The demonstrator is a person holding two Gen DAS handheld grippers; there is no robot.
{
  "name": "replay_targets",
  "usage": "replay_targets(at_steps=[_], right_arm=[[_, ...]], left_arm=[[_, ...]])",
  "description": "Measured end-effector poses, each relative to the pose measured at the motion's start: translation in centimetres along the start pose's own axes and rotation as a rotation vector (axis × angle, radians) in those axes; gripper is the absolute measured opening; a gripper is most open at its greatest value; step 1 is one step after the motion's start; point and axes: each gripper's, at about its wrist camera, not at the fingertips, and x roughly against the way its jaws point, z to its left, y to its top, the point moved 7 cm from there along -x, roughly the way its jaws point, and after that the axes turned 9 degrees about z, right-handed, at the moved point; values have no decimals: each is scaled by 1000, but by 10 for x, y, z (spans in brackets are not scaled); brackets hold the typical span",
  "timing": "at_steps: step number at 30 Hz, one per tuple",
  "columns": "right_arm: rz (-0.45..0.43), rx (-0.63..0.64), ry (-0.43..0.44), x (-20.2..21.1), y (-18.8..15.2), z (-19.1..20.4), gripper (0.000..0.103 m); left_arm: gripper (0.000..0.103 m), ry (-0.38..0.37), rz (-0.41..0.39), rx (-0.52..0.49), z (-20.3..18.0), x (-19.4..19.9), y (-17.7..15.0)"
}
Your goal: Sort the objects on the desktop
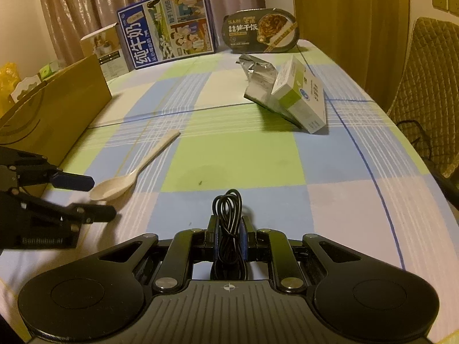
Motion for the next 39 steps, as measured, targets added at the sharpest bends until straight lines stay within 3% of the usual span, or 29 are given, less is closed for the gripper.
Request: replay_targets(at_steps=[6,11,39], right_arm=[[-31,13,-7,-3,2,0,11],[-51,30,-12,-4,2,1,11],[-140,136,-61,-5,-8,5,23]], left_arm=[[42,-31,-14,101,5,-7,7],[28,-16,-43,138,4,-9,10],[27,-10,-97,168,0,-5,2]])
